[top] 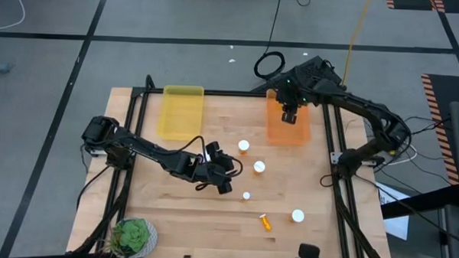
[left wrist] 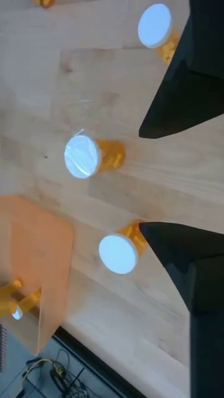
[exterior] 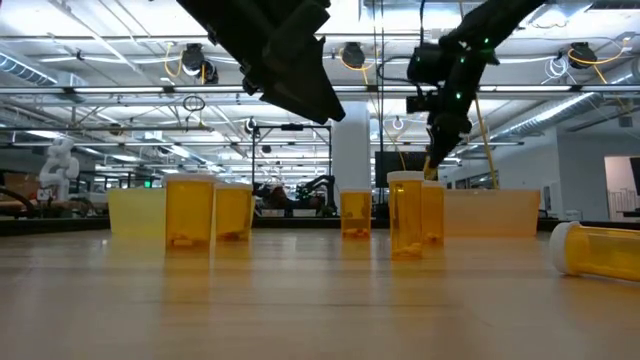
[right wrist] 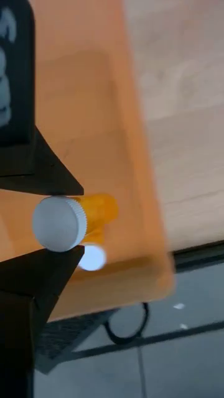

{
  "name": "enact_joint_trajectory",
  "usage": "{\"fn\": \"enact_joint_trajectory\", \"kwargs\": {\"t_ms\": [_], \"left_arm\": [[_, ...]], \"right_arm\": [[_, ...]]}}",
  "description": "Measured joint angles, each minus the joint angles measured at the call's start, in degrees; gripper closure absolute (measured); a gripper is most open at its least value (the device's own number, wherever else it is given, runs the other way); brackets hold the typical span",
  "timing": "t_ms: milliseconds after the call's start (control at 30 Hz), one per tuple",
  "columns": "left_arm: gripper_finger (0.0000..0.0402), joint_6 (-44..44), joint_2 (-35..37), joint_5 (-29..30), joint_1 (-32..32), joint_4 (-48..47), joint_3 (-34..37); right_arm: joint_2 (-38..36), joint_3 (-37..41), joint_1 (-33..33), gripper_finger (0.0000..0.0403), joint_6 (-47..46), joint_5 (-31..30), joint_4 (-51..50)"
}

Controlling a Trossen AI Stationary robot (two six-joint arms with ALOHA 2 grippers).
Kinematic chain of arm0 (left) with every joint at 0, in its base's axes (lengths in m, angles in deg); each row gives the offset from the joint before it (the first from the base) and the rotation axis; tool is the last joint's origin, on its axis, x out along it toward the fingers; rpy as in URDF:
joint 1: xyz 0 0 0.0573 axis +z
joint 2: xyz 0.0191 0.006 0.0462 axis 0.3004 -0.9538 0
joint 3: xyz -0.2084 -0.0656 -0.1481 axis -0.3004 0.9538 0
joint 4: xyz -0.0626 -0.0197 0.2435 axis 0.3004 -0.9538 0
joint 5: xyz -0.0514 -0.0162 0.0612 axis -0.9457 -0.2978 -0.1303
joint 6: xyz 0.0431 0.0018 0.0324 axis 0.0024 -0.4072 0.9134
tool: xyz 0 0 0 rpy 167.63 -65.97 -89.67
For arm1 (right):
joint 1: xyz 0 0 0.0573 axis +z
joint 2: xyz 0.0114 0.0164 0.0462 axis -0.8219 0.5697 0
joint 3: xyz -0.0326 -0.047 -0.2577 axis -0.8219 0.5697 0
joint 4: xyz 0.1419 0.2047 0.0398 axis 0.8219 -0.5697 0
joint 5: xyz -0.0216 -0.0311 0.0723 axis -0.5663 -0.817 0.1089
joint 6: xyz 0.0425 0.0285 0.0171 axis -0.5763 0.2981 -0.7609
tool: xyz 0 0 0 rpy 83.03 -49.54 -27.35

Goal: Pick and place medicine bottles into bin by pill shape (circle, oval)
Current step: Put the small orange pill bottle into the orange bin

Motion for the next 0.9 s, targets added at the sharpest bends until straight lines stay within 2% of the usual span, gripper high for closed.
{"fn": "enact_joint_trajectory", "kwargs": {"t_ms": [167,900], "left_arm": [[0.0165,0.2,0.0,0.0,0.0,0.0,0.0],[0.0165,-0.3,0.0,-0.2,-0.2,0.0,0.0]], "right_arm": [[3.2,0.0,-2.7,0.0277,1.8,0.0,-2.0],[5.4,0.0,-6.0,0.0277,1.7,-0.4,-3.3]]}}
